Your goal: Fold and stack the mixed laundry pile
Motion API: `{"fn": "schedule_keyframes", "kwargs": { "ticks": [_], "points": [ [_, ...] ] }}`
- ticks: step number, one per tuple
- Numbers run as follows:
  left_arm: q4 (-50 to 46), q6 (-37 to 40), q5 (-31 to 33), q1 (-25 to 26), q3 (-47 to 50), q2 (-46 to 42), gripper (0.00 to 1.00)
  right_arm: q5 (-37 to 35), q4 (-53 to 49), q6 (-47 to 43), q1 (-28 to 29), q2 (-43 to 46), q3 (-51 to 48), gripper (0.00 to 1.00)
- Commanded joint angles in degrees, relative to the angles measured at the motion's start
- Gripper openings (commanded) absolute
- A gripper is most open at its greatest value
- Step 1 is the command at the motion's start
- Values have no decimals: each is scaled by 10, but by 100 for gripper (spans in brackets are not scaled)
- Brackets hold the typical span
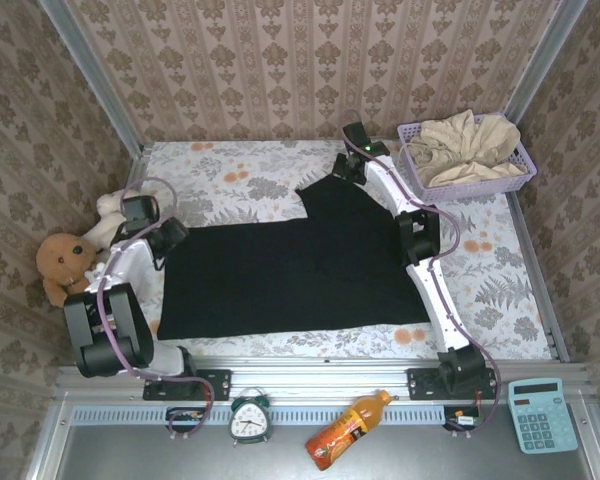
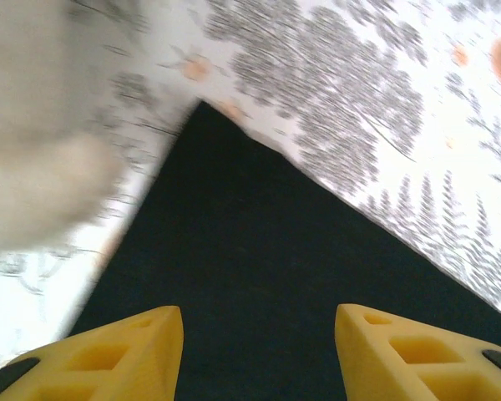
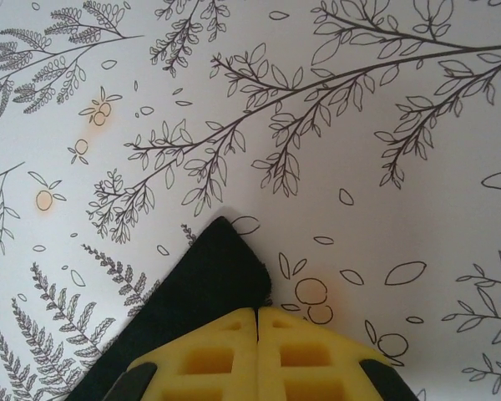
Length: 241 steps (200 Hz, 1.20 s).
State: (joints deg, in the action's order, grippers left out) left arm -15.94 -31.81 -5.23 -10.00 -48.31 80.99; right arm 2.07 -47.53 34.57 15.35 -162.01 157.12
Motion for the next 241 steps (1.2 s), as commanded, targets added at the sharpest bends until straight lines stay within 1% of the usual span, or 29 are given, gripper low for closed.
{"fn": "schedule_keyframes", "kwargs": {
  "ticks": [1,28,52,77,111,140,151,155,159,180,182,216,241],
  "points": [
    [-9,9,35,-19,-12,18,53,-34,-43,3,-7,34,-56,0],
    [2,5,45,-30,-27,56,52,-44,31,-7,-13,122,-155,0],
    [16,-6,34,-31,-48,98,51,-33,63,-28,-15,166,-177,0],
    [26,-11,19,-28,-78,145,50,-11,66,-49,-16,171,-168,0],
    [40,-2,22,-25,-126,221,49,18,72,-59,-15,162,-168,0],
    [22,-6,3,-25,-176,279,45,32,79,-60,-16,155,-167,0],
    [3,-4,8,-22,-196,291,44,35,78,-61,-16,153,-166,0],
    [-3,-3,9,-22,-202,294,42,35,78,-61,-16,153,-166,0],
    [-6,-2,8,-21,-205,297,38,36,79,-62,-15,152,-165,0],
    [-18,5,6,-16,-217,305,2,42,82,-60,-16,147,-160,0],
    [-18,5,6,-16,-216,303,0,43,82,-59,-15,147,-159,0],
    [-1,3,2,-7,-197,269,0,62,82,-56,-16,145,-145,0],
    [-5,7,0,-7,-186,216,0,80,76,-55,-18,161,-137,0]
  ]
}}
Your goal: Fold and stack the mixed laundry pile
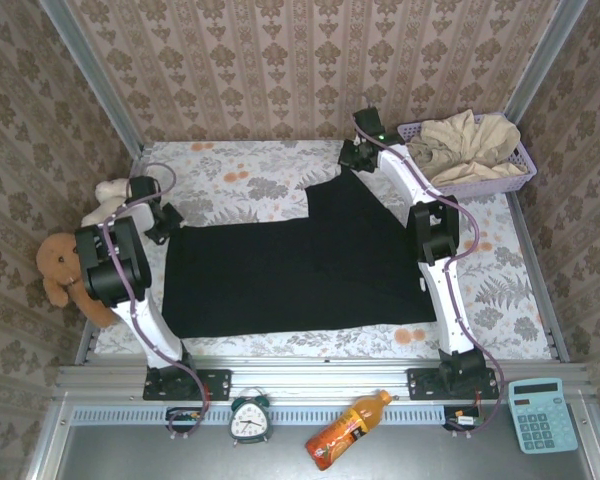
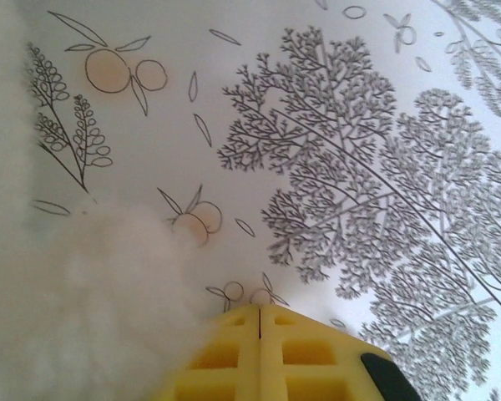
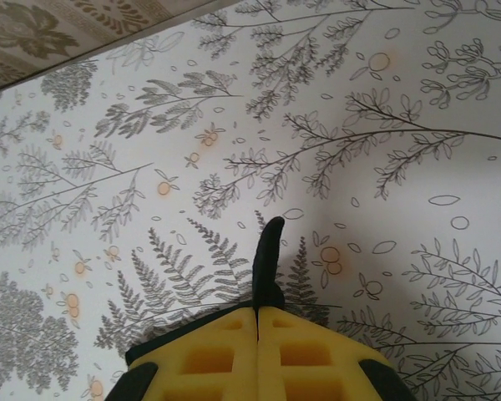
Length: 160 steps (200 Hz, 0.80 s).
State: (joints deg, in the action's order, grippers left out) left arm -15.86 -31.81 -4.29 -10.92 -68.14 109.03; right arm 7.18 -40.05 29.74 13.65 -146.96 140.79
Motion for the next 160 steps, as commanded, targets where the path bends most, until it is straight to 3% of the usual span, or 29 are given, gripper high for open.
{"fn": "schedule_keyframes", "kwargs": {
  "ticks": [1,26,57,86,160],
  "points": [
    [-6,7,-9,1,13,-68,0,29,1,-6,-2,11,26,0],
    [-9,14,-11,2,35,-143,0,59,-4,-4,-4,49,13,0],
    [4,10,-46,1,84,-229,0,85,-28,-5,-6,143,-73,0],
    [13,3,-50,-2,149,-314,0,79,62,-9,-9,332,-321,0],
    [27,-21,-44,-66,291,-434,0,105,58,-7,-22,723,-775,0]
  ]
}}
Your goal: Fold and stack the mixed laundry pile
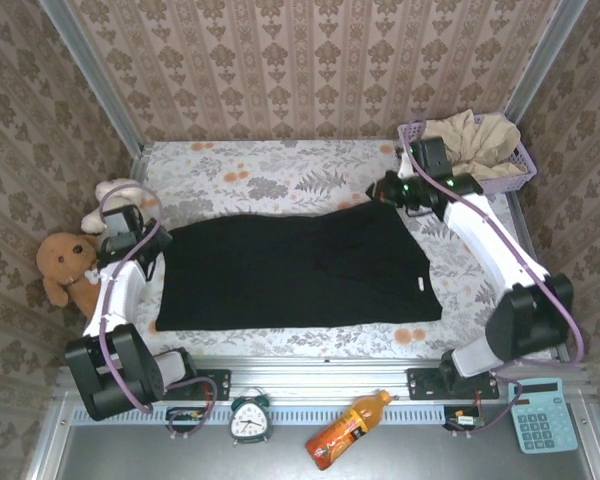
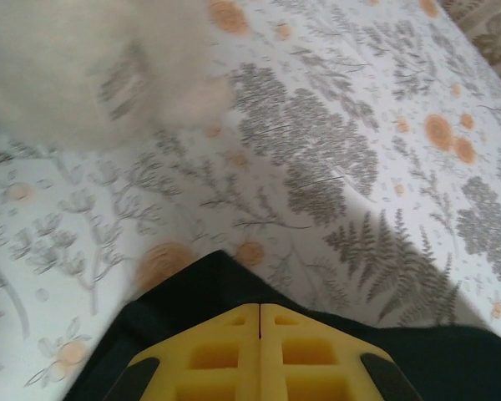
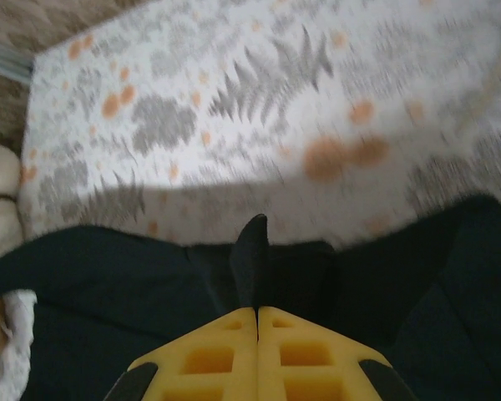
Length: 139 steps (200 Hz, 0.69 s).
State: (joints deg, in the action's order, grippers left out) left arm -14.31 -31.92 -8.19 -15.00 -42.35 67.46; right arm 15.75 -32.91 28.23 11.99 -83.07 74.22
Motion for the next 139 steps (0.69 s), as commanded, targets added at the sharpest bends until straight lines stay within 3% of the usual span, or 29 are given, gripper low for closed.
{"fn": "schedule_keyframes", "kwargs": {
  "ticks": [1,18,48,52,58,62,69,72,84,86,111,139],
  "points": [
    [13,-20,-6,-26,35,-19,0,20,-13,10,-5,90,-115,0],
    [18,-36,-17,-45,64,-30,0,26,-11,46,-5,169,-214,0],
    [14,-48,-16,-80,111,-63,0,-53,-62,62,-10,278,-324,3],
    [11,-48,-14,-86,116,-68,0,-69,-69,65,-11,287,-333,13],
    [10,-47,-12,-96,122,-75,0,-84,-75,70,-14,298,-345,40],
    [10,-46,-13,-101,126,-78,13,-87,-75,70,-17,302,-352,60],
    [5,-48,-14,-108,127,-80,47,-86,-71,69,-20,303,-356,92],
    [2,-49,-14,-109,127,-80,58,-83,-67,69,-21,302,-356,99],
    [-8,-45,-32,-108,115,-77,96,-68,-44,58,-22,290,-348,100],
    [-10,-45,-34,-107,113,-77,99,-68,-41,57,-22,286,-345,100],
    [-36,-35,-50,-68,76,-73,100,-61,-10,25,-22,226,-298,100],
    [-39,-45,-40,35,55,-85,99,-19,44,-7,-1,140,-256,100]
  ]
}}
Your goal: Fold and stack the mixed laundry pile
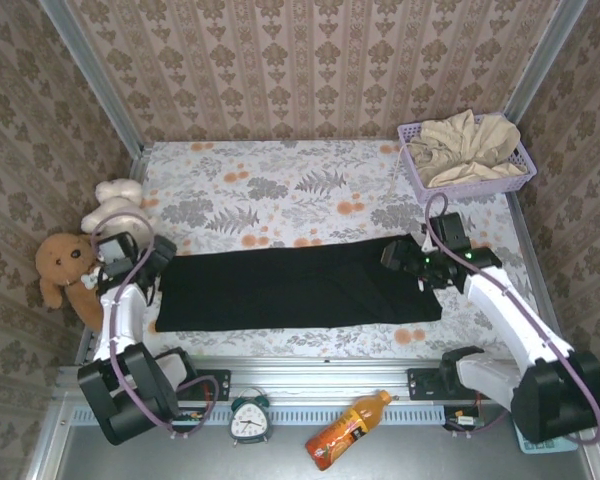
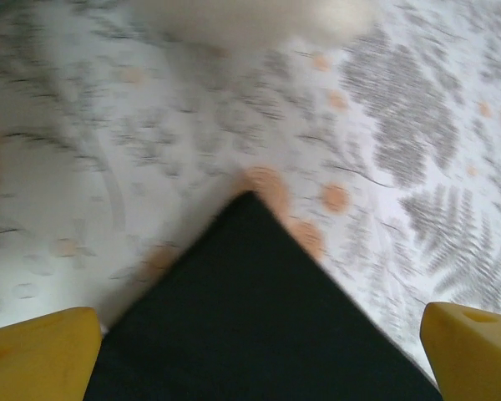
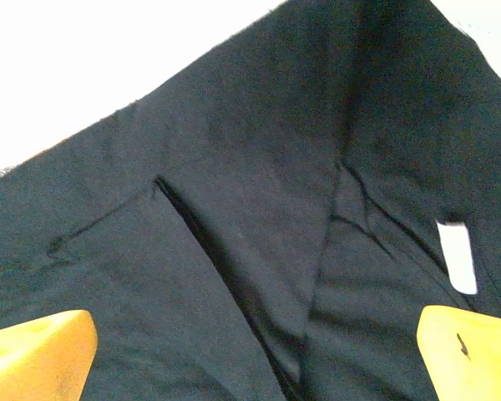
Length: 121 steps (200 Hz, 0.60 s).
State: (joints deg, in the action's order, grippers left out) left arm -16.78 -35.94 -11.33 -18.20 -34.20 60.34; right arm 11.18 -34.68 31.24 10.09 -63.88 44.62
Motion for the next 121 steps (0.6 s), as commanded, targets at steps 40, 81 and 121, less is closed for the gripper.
{"fn": "schedule_keyframes", "kwargs": {
  "ticks": [40,81,121],
  "points": [
    [90,-71,3,229,-3,25,78,36,128,-70,80,-154,65,69],
    [173,-92,14,321,-13,160,47,48,175,-86,117,-267,84,42],
    [220,-114,9,323,-3,266,46,60,191,-84,122,-310,92,38]
  ]
}}
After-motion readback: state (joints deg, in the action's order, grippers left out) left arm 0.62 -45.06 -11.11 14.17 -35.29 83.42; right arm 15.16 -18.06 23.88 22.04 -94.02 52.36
